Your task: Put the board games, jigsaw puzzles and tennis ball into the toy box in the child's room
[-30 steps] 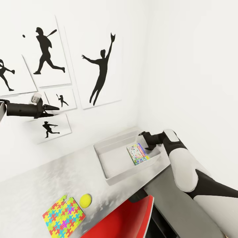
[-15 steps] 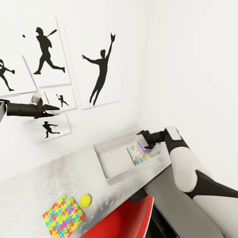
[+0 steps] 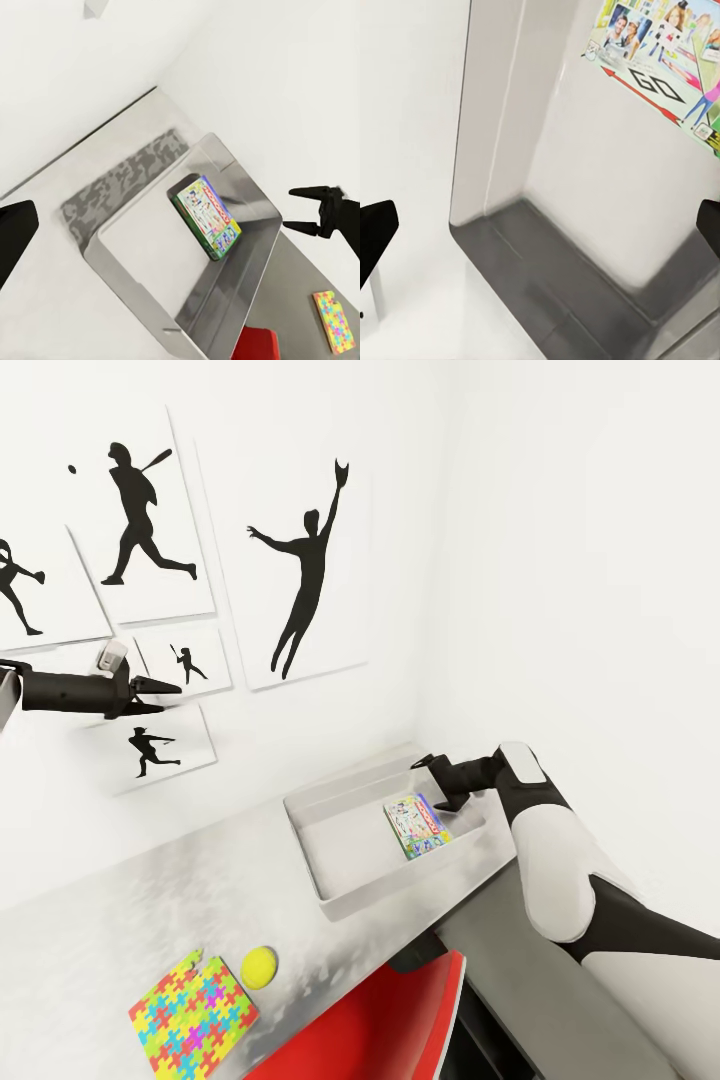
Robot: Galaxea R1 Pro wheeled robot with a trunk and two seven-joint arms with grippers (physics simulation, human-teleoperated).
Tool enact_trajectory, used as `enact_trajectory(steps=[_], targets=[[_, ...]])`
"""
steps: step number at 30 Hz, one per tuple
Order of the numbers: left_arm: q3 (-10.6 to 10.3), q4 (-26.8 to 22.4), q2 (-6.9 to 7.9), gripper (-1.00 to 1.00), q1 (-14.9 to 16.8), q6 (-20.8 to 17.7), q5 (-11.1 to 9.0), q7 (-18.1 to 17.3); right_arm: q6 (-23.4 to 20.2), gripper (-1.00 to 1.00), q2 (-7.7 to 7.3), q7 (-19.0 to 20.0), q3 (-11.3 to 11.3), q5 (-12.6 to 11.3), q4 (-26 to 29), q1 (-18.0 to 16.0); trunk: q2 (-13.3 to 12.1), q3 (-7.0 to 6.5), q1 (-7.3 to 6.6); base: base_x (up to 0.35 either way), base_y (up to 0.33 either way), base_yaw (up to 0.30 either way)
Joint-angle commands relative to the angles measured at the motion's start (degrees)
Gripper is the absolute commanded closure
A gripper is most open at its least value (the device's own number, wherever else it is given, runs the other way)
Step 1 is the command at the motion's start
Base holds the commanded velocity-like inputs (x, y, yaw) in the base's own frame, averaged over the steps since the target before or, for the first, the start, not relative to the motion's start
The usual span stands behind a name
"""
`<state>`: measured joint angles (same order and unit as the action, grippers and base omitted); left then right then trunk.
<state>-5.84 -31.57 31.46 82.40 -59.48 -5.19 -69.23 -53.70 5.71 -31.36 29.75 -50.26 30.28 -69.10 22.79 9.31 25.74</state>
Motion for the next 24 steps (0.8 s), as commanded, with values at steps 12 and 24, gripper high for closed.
enact_trajectory(steps=[12,24], targets=[[-0.3,0.0,0.09,-1.0,0.1,-0.5,-0.5,0.0,-0.2,-1.0,0.1,-0.5,0.3,-0.5,0.1,-0.1,0.1,0.13,0.04,-0.086,0.0,0.0],[-0.4,0.0,0.09,-1.0,0.1,-0.5,-0.5,-1.0,-0.3,-1.0,0.09,-0.3,0.3,-0.5,0.1,-0.1,0.1,0.13,0.04,-0.035,0.0,0.0]])
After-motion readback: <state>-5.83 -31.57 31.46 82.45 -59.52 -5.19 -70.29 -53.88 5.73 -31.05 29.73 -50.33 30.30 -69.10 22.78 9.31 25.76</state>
